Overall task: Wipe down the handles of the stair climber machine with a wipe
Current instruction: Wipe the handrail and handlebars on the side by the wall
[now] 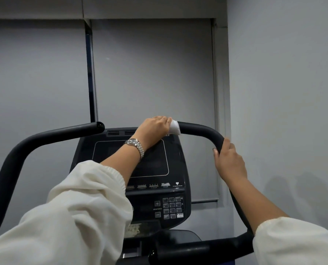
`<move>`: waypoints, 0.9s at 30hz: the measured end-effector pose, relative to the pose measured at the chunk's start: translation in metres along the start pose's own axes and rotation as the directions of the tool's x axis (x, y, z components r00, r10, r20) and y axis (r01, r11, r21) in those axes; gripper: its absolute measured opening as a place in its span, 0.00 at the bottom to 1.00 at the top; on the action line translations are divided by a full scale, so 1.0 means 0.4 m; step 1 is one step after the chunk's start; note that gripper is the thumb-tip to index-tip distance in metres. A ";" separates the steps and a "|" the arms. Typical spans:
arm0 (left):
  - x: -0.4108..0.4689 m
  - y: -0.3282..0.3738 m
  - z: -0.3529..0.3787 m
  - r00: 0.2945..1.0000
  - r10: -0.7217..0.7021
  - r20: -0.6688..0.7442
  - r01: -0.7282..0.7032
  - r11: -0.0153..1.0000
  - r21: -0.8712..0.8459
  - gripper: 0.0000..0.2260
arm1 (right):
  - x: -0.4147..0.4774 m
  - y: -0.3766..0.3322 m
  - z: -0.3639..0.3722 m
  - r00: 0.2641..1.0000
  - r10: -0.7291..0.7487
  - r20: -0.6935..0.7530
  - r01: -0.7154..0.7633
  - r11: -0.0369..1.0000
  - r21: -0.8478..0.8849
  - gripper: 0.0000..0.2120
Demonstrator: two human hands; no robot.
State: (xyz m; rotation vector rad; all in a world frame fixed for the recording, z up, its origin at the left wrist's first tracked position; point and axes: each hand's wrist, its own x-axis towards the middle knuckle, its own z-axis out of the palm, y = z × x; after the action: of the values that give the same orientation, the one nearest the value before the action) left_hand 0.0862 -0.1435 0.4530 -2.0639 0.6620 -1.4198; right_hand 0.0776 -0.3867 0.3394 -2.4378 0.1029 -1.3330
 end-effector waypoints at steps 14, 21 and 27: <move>-0.190 0.002 -0.095 0.849 -0.417 0.325 0.529 0.660 -0.534 0.06 | -0.009 -0.041 -0.052 0.928 0.192 0.320 -0.216 0.975 0.042 0.31; -0.298 0.102 -0.174 0.836 -0.280 0.472 0.548 0.456 -0.701 0.06 | -0.134 -0.105 -0.143 0.872 0.264 0.412 -0.273 0.961 -0.038 0.31; -0.372 0.161 -0.294 0.810 -0.255 0.527 0.583 0.442 -0.682 0.10 | -0.302 -0.246 -0.275 0.831 -0.196 0.521 -0.104 0.864 0.492 0.27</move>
State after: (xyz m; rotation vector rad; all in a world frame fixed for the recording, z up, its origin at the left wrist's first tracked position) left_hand -0.0786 -0.1106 0.3439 -3.3721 0.7625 -0.9447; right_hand -0.0906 -0.2971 0.3306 -2.2528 -0.4129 -0.5050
